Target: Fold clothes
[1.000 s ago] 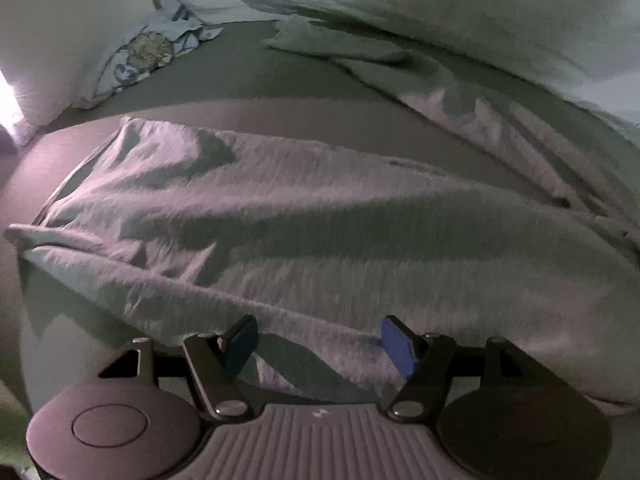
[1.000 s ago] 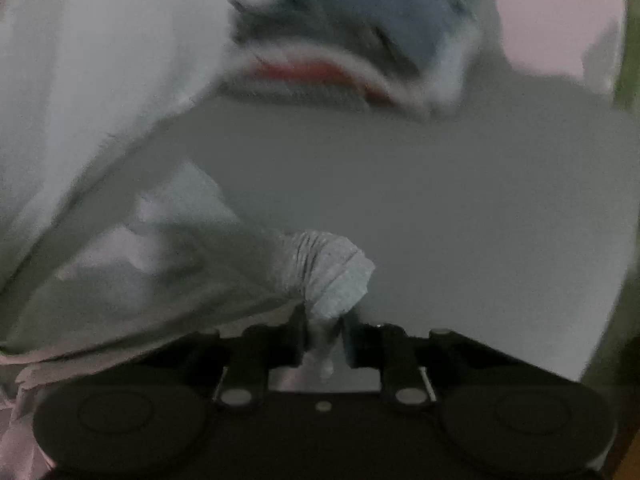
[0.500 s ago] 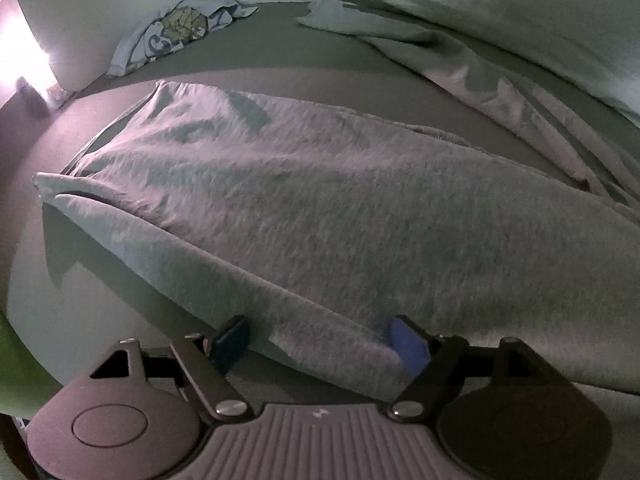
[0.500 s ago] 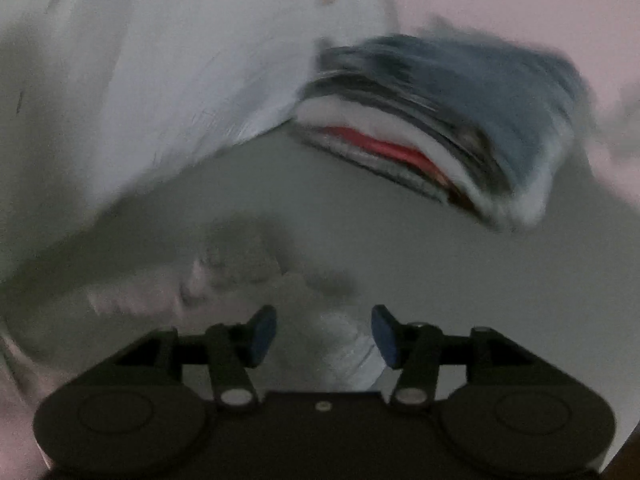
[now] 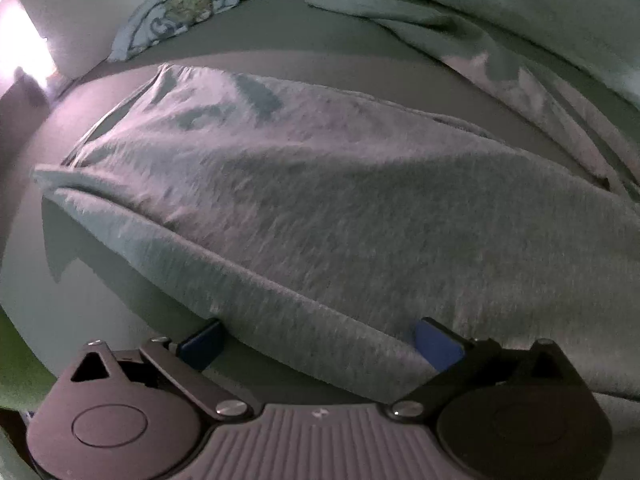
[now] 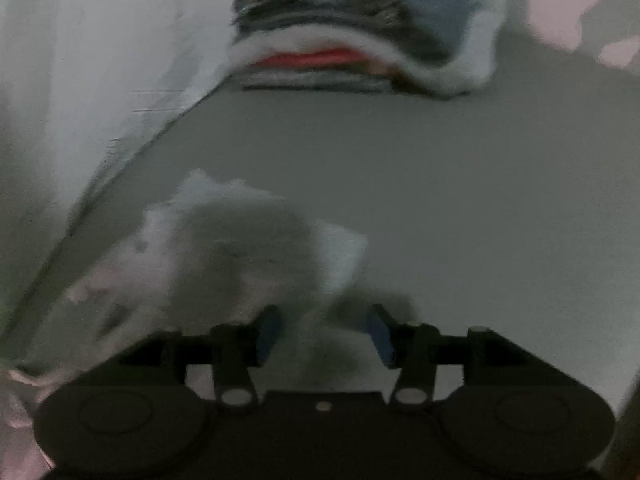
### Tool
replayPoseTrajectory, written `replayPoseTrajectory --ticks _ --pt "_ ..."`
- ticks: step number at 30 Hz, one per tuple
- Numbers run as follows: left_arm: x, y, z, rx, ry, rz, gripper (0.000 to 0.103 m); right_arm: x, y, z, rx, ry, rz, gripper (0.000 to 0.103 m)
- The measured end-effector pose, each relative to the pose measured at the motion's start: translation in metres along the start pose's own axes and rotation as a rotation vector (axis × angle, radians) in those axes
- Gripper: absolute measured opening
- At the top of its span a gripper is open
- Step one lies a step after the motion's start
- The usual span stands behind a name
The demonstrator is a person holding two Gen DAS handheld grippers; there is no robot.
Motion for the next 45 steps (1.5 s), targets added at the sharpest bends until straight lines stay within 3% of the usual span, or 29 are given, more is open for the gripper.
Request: replayPoseTrajectory --ticks 1,2,3,6,10,12,14,17,20,24,27,29,33,35,37,39,45 --pt "-0.002 0.001 -0.005 -0.001 -0.018 -0.003 0.102 0.0 -0.002 0.008 -0.012 0.0 -0.014 0.04" --pt "-0.003 0.002 -0.01 -0.002 -0.036 -0.006 0.102 -0.002 -0.003 0.016 0.004 0.018 -0.033 0.018" --pt "-0.005 0.002 -0.015 -0.003 -0.054 -0.009 0.101 -0.004 -0.002 0.025 0.035 0.053 -0.055 0.005" --pt "-0.01 0.005 -0.031 -0.007 -0.109 -0.018 0.101 -0.01 0.008 0.065 0.082 0.215 -0.146 0.004" --pt "-0.017 0.008 -0.052 -0.012 -0.181 -0.03 0.101 0.006 0.014 0.153 0.092 0.629 -0.261 0.005" --pt "-0.021 0.009 -0.062 -0.014 -0.217 -0.036 0.101 0.031 0.0 0.192 0.055 0.867 -0.174 0.029" --pt "-0.024 0.011 -0.072 -0.016 -0.253 -0.042 0.101 0.054 -0.008 0.21 -0.013 0.959 -0.107 0.041" --pt "-0.029 0.013 -0.088 -0.019 -0.307 -0.051 0.101 0.064 0.003 0.207 -0.116 0.882 -0.069 0.046" --pt "-0.025 0.006 -0.088 0.009 -0.29 -0.034 0.101 0.057 0.027 0.181 -0.169 0.727 -0.08 0.053" --pt "-0.022 -0.001 -0.084 0.062 -0.237 -0.002 0.103 0.026 0.037 0.131 -0.097 0.527 -0.138 0.05" --pt "-0.024 -0.007 -0.077 0.118 -0.179 0.027 0.103 0.013 0.016 0.11 -0.05 0.474 -0.105 0.046" --pt "-0.025 -0.007 -0.079 0.117 -0.199 0.02 0.103 0.008 -0.001 0.107 -0.041 0.47 -0.081 0.046" --pt "-0.027 -0.007 -0.081 0.124 -0.221 0.014 0.103 -0.004 -0.028 0.096 0.032 0.42 -0.054 0.059" --pt "-0.026 -0.007 -0.081 0.123 -0.227 0.008 0.103 -0.006 -0.034 0.086 -0.008 0.343 -0.021 0.06" --pt "-0.025 -0.007 -0.081 0.123 -0.223 0.0 0.103 -0.005 -0.036 0.081 -0.053 0.297 -0.004 0.05" --pt "-0.025 -0.007 -0.081 0.124 -0.222 -0.008 0.103 -0.001 -0.03 0.081 -0.061 0.325 -0.03 0.017" --pt "-0.025 -0.008 -0.079 0.134 -0.242 0.0 0.103 -0.004 0.05 0.06 -0.098 0.227 -0.113 0.009"
Point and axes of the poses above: each gripper's, at about its wrist camera, not at the fingertips, and y roughly against the way its jaws point, z to its left, x to its underside, the point moved 7 cm from there along -y, roughly the way its jaws point, and after that the axes turned 9 degrees about z, right-handed, at the moved point
